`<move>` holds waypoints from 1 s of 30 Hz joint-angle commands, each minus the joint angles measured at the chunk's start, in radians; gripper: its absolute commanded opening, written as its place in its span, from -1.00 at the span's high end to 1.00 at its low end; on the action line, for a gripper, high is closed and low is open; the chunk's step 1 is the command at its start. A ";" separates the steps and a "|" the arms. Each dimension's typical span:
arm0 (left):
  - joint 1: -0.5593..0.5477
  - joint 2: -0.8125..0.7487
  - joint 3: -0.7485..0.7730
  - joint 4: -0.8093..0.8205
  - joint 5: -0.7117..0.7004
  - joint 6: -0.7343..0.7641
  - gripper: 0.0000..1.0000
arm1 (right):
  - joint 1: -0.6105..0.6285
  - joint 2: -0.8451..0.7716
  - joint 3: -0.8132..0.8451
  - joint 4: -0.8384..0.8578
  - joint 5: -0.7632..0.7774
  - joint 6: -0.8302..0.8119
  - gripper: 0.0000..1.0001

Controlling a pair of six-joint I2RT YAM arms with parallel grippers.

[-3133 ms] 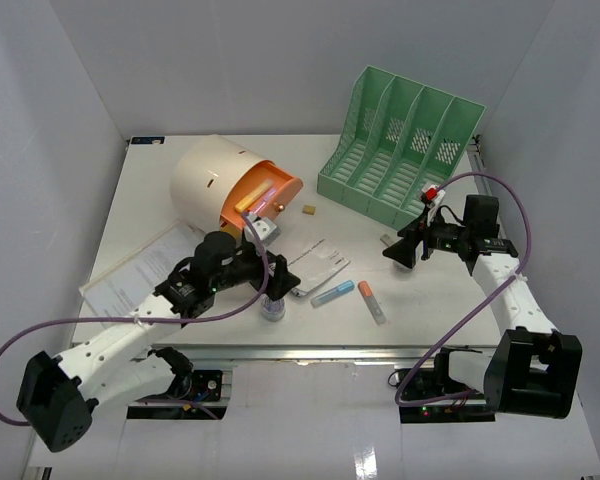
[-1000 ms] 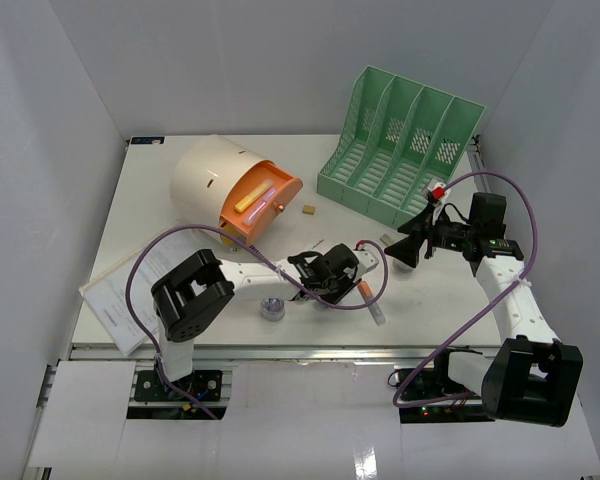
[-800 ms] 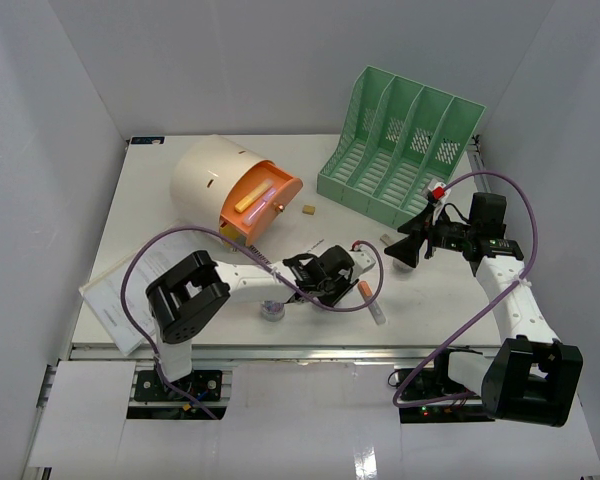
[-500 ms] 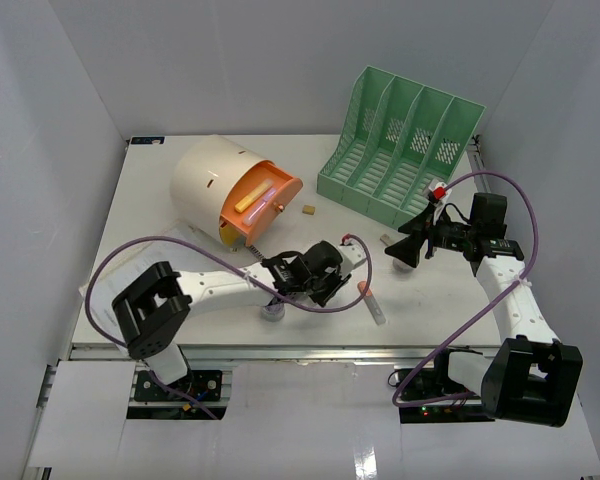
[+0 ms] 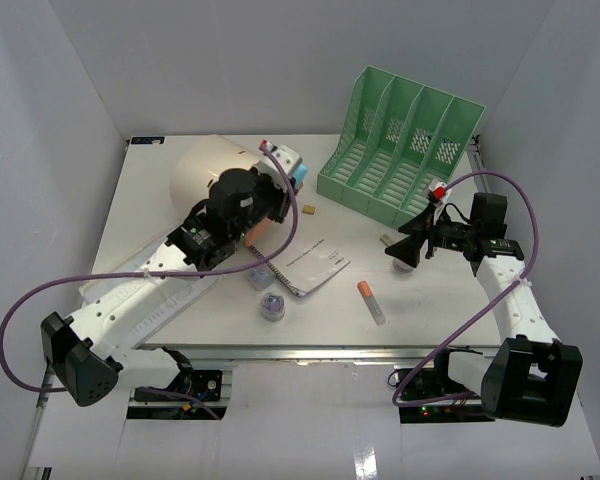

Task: Organize the desk

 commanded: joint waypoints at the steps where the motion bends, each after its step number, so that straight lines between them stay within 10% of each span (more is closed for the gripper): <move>1: 0.122 0.011 0.088 0.003 0.034 0.058 1.00 | -0.006 0.005 0.036 -0.010 -0.027 -0.018 -0.76; 13: 0.224 0.162 0.155 -0.049 0.037 0.115 0.93 | -0.005 0.011 0.035 -0.013 -0.024 -0.024 -0.76; 21: 0.224 0.154 0.150 -0.085 -0.017 0.098 -0.38 | -0.003 0.029 0.045 -0.043 -0.022 -0.060 -0.76; 30: 0.224 0.053 0.102 -0.097 0.039 0.040 -0.58 | 0.080 0.135 0.113 -0.187 0.120 -0.131 -0.75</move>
